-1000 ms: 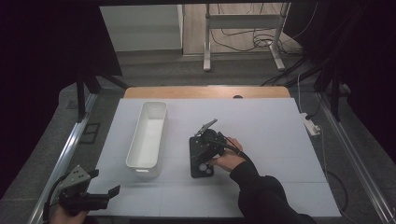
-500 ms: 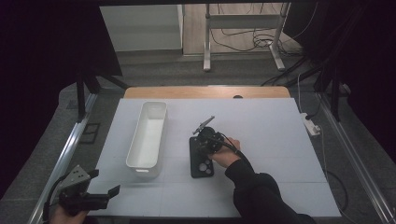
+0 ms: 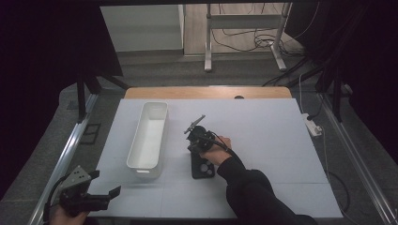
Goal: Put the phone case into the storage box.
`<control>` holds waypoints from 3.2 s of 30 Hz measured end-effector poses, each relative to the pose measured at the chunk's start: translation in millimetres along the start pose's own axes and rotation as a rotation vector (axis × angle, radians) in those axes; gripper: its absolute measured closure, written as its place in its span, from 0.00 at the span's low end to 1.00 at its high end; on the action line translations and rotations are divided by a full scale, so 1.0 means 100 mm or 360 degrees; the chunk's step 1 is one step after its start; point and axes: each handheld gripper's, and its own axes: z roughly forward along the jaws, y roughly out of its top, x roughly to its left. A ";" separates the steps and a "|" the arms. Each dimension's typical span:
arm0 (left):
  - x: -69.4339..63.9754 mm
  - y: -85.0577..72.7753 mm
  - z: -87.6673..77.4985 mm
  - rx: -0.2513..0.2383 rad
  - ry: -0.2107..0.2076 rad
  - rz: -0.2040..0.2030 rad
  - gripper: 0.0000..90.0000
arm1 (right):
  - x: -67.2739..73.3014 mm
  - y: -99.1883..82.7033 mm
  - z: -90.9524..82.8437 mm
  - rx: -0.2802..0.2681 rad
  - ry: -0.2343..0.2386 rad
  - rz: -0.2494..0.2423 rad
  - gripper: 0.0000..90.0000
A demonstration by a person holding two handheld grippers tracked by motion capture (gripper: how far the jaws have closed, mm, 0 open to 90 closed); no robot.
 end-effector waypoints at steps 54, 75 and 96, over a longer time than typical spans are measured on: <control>0.00 0.00 0.00 -0.0003 -0.0016 0.0016 0.02 | -0.51 -0.55 -0.23 0.0098 -0.0127 0.0191 1.00; -0.02 0.00 0.00 0.0001 -0.0017 0.0030 0.02 | -0.45 -0.98 -0.52 0.0120 -0.0170 0.0266 0.99; -0.03 0.00 0.00 0.0008 -0.0012 0.0041 0.02 | -0.27 -1.28 -0.73 0.0170 -0.0199 0.0282 0.99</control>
